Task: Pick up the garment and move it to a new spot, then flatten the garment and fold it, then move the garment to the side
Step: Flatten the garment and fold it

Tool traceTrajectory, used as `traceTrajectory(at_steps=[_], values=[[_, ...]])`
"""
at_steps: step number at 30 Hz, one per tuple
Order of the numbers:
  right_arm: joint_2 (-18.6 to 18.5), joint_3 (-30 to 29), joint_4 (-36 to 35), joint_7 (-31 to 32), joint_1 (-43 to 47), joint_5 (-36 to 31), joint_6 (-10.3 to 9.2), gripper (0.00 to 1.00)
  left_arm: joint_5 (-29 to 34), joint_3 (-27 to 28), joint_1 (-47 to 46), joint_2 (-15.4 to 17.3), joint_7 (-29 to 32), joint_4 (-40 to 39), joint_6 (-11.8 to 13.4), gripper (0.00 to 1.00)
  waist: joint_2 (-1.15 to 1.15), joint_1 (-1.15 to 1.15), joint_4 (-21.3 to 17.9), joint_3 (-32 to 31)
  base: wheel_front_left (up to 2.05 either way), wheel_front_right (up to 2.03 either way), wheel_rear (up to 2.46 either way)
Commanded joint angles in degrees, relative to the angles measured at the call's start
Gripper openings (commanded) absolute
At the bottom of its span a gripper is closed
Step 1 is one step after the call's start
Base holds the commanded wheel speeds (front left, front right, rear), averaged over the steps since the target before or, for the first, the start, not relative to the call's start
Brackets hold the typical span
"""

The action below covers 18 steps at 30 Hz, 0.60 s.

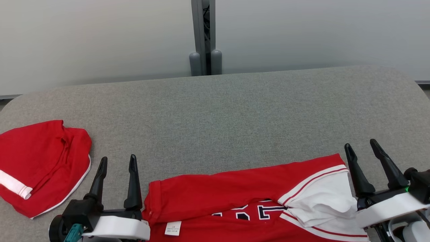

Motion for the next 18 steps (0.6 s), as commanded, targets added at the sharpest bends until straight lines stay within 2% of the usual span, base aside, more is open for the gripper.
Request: traceTrajectory(at_steps=[1,10,16,18], values=[[0.18,-0.49,-0.29,-0.2,0.68,-0.36,0.03,1.0,-0.67,0.15,0.27,0.09,-0.2,-0.01,-0.41,1.0,0.0,0.0,0.12,-0.01,0.0,0.0,0.0],[0.33,-0.86,2.57,-0.17,1.68,1.35,0.02,1.0,-1.49,-0.7,-0.08,0.09,-0.21,0.39,-0.39,1.0,0.0,0.0,0.2,0.19,0.0,0.0,0.0],[0.44,0.75,9.4,-0.06,2.66,9.35,0.02,1.0,-2.98,-1.61,-0.7,0.09,-0.21,1.05,-0.61,1.0,0.0,0.0,0.5,0.86,0.0,0.0,0.0],[-0.12,2.35,13.63,0.12,2.29,11.75,0.03,1.0,-3.04,-1.95,-1.17,0.09,-0.21,1.14,-0.75,1.0,0.0,0.0,0.67,1.3,0.0,0.0,0.0]])
